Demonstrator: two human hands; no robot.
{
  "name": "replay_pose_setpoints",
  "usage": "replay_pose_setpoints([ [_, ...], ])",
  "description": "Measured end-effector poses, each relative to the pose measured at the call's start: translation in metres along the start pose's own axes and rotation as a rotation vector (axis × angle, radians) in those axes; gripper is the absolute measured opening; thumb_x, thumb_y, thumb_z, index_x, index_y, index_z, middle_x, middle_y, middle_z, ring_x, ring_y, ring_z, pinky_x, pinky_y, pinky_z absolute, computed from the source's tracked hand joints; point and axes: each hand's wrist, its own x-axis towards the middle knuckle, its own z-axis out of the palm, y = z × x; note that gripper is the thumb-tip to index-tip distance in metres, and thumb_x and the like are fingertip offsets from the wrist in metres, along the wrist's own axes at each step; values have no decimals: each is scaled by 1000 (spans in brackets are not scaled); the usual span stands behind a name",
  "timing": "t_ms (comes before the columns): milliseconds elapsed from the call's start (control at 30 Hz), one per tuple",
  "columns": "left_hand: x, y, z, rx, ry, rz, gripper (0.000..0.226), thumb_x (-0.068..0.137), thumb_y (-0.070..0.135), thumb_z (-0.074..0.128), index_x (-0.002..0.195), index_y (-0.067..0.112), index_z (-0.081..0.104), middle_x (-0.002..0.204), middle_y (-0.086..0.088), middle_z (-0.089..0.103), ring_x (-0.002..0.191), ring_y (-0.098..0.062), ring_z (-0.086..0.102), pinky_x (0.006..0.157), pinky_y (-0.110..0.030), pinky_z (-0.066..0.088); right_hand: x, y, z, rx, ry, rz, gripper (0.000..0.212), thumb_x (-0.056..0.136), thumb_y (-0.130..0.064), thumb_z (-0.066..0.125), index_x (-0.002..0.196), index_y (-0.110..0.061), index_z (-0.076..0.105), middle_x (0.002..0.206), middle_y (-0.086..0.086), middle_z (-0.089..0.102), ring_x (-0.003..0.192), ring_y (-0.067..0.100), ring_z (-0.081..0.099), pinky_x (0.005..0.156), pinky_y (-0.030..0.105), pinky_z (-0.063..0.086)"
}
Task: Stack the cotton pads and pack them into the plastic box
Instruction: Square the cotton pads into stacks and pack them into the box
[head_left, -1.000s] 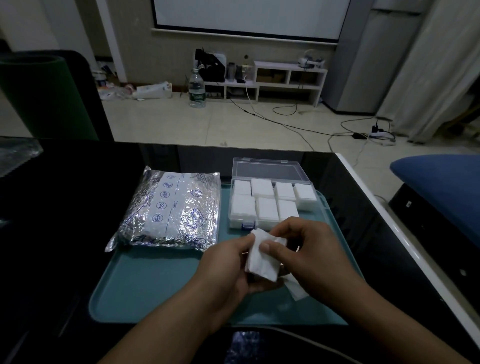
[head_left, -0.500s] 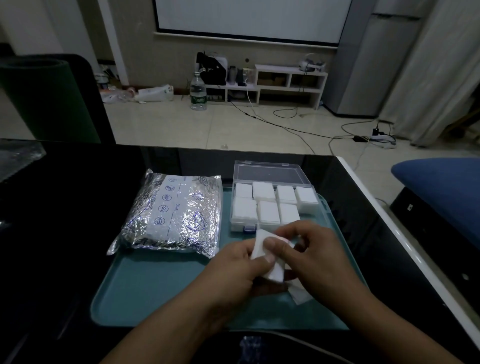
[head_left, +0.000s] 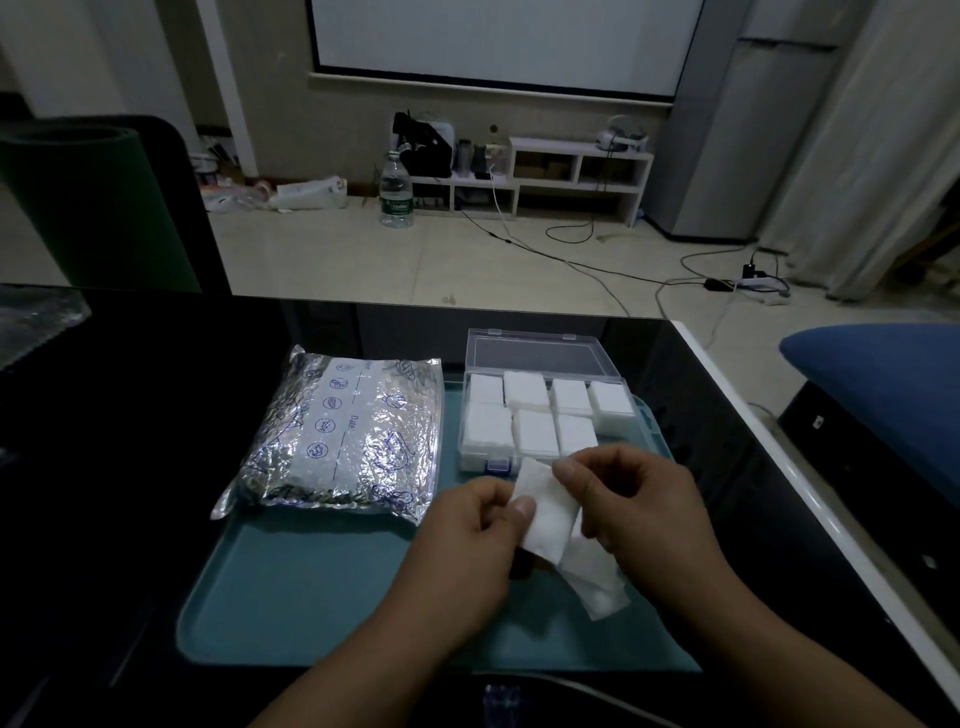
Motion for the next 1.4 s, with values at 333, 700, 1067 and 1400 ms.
replay_pose_setpoints([
  [333, -4, 4, 1, 221, 45, 143, 27, 92, 38, 50, 112, 28, 65, 95, 10, 74, 89, -8, 69, 86, -41, 55, -1, -1, -3, 76, -114, 170, 11, 83, -17, 73, 78, -7, 76, 58, 4, 61, 52, 10, 49, 49, 20, 36],
  [700, 96, 39, -67, 834, 299, 313, 27, 100, 23, 48, 123, 23, 63, 119, 3, 67, 107, -15, 59, 92, -35, 48, 134, -39, 24, -316, -164, 225, 26, 86, -28, 70, 103, -9, 69, 98, 8, 69, 88, 22, 61, 73, 33, 53],
  [1067, 137, 21, -65, 1289, -107, 425, 39, 94, 21, 49, 132, 20, 57, 142, 1, 49, 119, -22, 53, 100, -41, 42, 185, -14, 69, -624, -104, 295, 30, 84, -28, 73, 103, -7, 61, 81, 4, 58, 62, 12, 53, 47, 21, 37],
  [1400, 139, 28, -65, 1524, -211, 481, 47, 95, 24, 43, 142, 21, 46, 152, 2, 41, 137, -20, 35, 113, -39, 25, 173, 8, 65, -831, -12, -104, 13, 85, -29, 72, 91, -20, 66, 86, -3, 65, 77, 11, 61, 72, 29, 53],
])
